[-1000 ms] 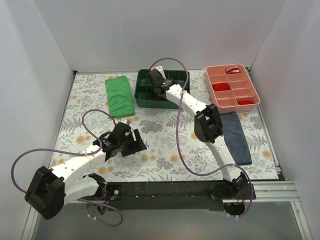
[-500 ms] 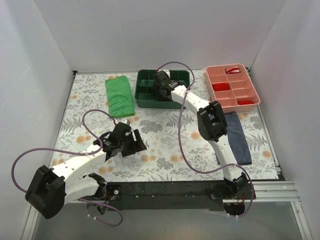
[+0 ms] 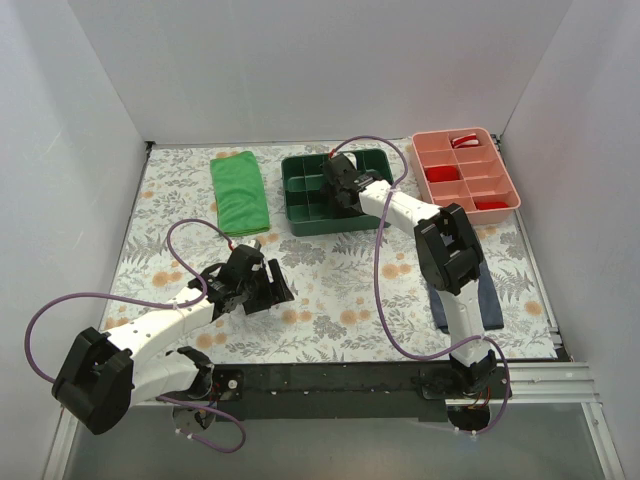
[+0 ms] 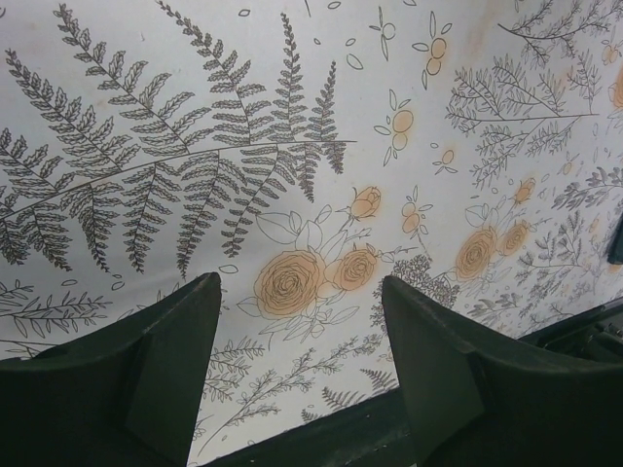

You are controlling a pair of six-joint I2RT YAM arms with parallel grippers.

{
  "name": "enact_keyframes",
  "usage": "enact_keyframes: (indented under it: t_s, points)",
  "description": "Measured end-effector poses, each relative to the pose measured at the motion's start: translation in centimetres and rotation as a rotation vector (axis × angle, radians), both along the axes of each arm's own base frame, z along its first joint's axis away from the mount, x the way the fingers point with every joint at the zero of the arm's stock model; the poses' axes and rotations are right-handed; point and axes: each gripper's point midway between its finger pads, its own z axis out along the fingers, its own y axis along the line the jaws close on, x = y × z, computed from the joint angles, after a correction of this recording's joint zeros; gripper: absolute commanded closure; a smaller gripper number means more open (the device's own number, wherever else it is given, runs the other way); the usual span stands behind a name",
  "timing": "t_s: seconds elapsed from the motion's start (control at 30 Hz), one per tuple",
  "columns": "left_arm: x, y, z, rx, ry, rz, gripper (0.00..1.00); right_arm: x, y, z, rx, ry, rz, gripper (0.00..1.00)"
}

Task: Roll the underwear
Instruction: Move the storage box to the center of the board.

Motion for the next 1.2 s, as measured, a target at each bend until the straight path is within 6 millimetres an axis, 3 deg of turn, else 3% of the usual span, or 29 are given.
enact_keyframes:
  t_s: [0.2,0.47,0.7,0.9,1.03,1.2]
  points:
    - [0.1,-0.1,-0.2,0.001,0.002,-0.001,0.34,-0.9,-1.4,1.4,-0.047,-0.015,-0.003,0.99]
    - [0.1,-0.1,-0.2,0.001,0.003,-0.002,0.34,-0.7,-2.9,7.1,-0.067,-0.141,-0.061,0.99]
    - [-0.2,0.0,-0.7,0.005,0.015,-0.005,0.34,-1.0,-4.8,8.5,-0.187,-0.181,-0.11,0.99]
    - [-0.4,-0.1,-1.0,0.005,0.028,-0.015,0.34,-0.6,-4.8,10.4,-0.259,-0.206,-0.079,0.99]
    - [-0.5,-0.1,-1.2,0.007,0.038,-0.017,0.34,0.2,-3.8,10.5,-0.292,-0.195,-0.045,0.99]
    - [-0.5,-0.1,-1.2,0.007,0.038,-0.017,0.34,0.3,-3.3,7.9,-0.346,-0.127,-0.004,0.99]
